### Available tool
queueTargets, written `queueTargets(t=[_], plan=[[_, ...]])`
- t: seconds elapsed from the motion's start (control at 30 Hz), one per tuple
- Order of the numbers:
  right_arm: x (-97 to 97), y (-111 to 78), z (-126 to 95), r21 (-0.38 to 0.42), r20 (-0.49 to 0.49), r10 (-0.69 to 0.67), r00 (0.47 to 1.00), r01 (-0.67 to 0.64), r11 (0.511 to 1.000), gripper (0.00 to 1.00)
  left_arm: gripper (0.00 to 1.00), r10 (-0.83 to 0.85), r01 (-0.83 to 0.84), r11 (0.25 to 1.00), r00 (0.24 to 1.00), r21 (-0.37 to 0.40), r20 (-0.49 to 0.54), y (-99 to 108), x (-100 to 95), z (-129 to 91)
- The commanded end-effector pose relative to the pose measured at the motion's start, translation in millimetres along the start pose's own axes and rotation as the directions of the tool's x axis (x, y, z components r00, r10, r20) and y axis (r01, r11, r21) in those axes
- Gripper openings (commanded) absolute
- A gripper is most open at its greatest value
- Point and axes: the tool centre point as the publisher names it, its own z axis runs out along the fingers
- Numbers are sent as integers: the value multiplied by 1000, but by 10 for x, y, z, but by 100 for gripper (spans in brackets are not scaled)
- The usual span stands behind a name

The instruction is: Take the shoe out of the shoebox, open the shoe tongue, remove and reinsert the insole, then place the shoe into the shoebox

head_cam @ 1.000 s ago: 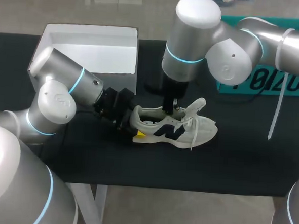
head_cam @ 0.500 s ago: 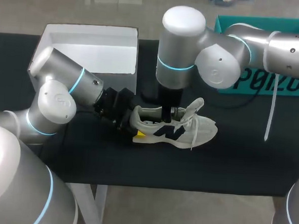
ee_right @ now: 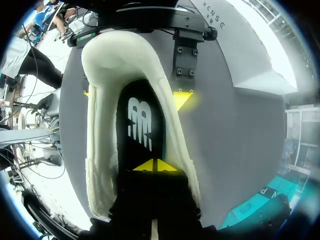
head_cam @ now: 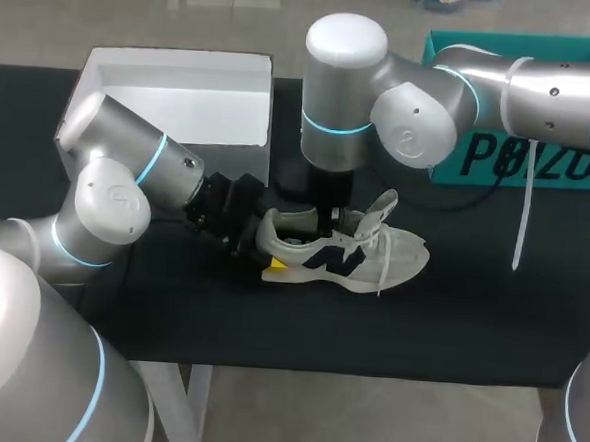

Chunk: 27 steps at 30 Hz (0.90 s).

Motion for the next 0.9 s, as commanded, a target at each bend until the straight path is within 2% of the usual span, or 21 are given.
queueTargets(t=[0.03, 0.13, 0.27, 0.43, 0.77, 0.9], plan=[[-35, -34, 24, -1, 0, 9, 1000, -9, 1000, 0, 0, 1, -1, 1000, 1000, -1, -1, 8, -12, 22], [-49, -63, 10, -2, 3, 15, 1000, -15, 1000, 0, 0, 1, -1, 1000, 1000, -1, -1, 8, -12, 22], [-53, -79, -7, -4, 6, 18, 1000, -18, 1000, 26, 0, 1, -1, 1000, 1000, -1, -1, 8, -12, 22], [-62, -77, 22, 3, -2, 10, 1000, -10, 1000, 38, 0, 1, -1, 1000, 1000, -1, -1, 8, -12, 22], [-8, -17, 202, -3, -86, -16, 996, 16, 1000, 39, 0, 1, -1, 1000, 1000, -1, -1, 8, -12, 22], [42, -17, 298, -21, -125, -15, 992, 13, 1000, 43, 0, 1, -1, 1000, 1000, -1, -1, 8, -12, 22]])
